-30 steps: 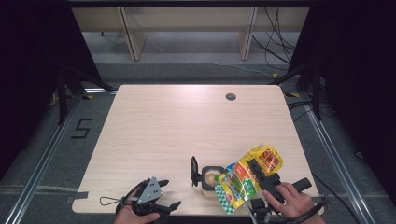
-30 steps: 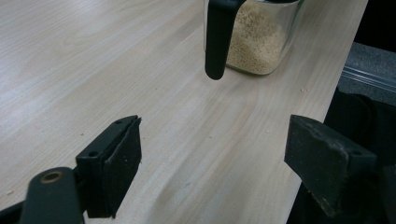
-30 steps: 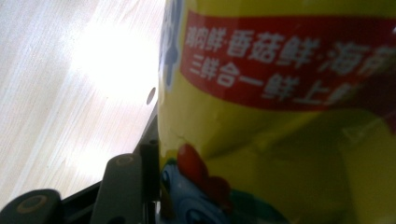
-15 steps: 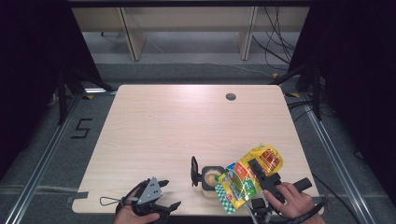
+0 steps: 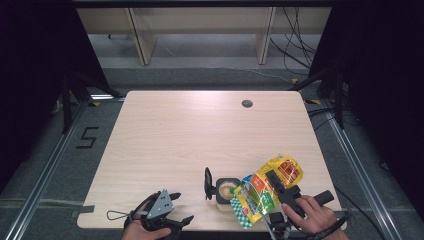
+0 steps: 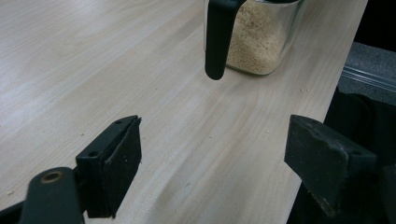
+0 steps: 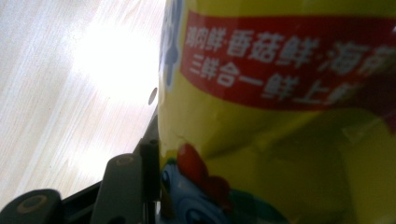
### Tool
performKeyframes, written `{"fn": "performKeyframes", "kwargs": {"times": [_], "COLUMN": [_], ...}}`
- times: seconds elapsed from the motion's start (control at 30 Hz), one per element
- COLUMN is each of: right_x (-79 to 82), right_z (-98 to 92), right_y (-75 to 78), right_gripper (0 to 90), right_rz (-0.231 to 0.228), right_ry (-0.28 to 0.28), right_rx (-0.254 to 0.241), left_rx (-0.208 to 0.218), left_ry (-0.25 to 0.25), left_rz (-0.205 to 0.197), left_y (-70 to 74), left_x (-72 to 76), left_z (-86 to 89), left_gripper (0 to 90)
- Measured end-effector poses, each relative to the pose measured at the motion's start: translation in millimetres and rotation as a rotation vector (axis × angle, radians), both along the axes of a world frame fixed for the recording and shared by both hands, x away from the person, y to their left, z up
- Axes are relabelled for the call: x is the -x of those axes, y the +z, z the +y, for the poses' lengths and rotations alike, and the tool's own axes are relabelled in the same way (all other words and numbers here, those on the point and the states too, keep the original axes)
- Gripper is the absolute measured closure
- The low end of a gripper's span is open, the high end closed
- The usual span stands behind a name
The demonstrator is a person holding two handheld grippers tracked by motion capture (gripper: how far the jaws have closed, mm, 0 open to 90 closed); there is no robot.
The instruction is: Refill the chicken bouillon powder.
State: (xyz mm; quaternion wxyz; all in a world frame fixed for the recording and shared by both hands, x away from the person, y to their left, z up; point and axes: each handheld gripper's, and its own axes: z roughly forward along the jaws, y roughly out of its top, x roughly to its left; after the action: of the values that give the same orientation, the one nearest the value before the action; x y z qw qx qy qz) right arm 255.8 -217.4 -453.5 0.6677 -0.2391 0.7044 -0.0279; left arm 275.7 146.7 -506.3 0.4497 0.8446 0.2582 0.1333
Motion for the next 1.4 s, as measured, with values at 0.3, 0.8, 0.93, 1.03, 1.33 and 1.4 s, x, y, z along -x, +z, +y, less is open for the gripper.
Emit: {"fn": "performKeyframes", "kwargs": {"times": [0.3, 0.8, 0.93, 1.03, 1.33, 1.4], "right_x": [-0.2, -0.3, -0.3, -0.2, -0.3, -0.4], "right_z": [-0.3, -0.3, -0.2, -0.1, -0.3, -0.2], "right_y": [0.8, 0.8, 0.6, 0.7, 0.1, 0.4], "right_gripper": [49.8, 49.8, 49.8, 49.8, 49.8, 49.8], "right_rz": [-0.007, -0.002, -0.002, 0.002, 0.004, 0.003], "right_ry": [0.005, 0.004, 0.004, 0.001, 0.002, 0.004], "right_rx": [0.000, -0.002, -0.002, -0.002, -0.001, -0.002], "left_rx": [0.005, 0.000, 0.008, 0.000, 0.007, -0.001], "left_ry": [0.001, -0.002, 0.000, -0.003, 0.001, -0.002], "left_rz": [-0.004, -0.006, -0.001, -0.010, -0.002, -0.007], "left_y": [0.1, -0.4, -0.3, -0.8, -0.2, -0.3], "left_x": [-0.8, -1.0, -0.9, -1.0, -1.0, -1.2], "left_z": [0.2, 0.0, -0.2, -0.1, -0.1, 0.1], "left_gripper": [18.2, 18.2, 18.2, 18.2, 18.2, 18.2]}}
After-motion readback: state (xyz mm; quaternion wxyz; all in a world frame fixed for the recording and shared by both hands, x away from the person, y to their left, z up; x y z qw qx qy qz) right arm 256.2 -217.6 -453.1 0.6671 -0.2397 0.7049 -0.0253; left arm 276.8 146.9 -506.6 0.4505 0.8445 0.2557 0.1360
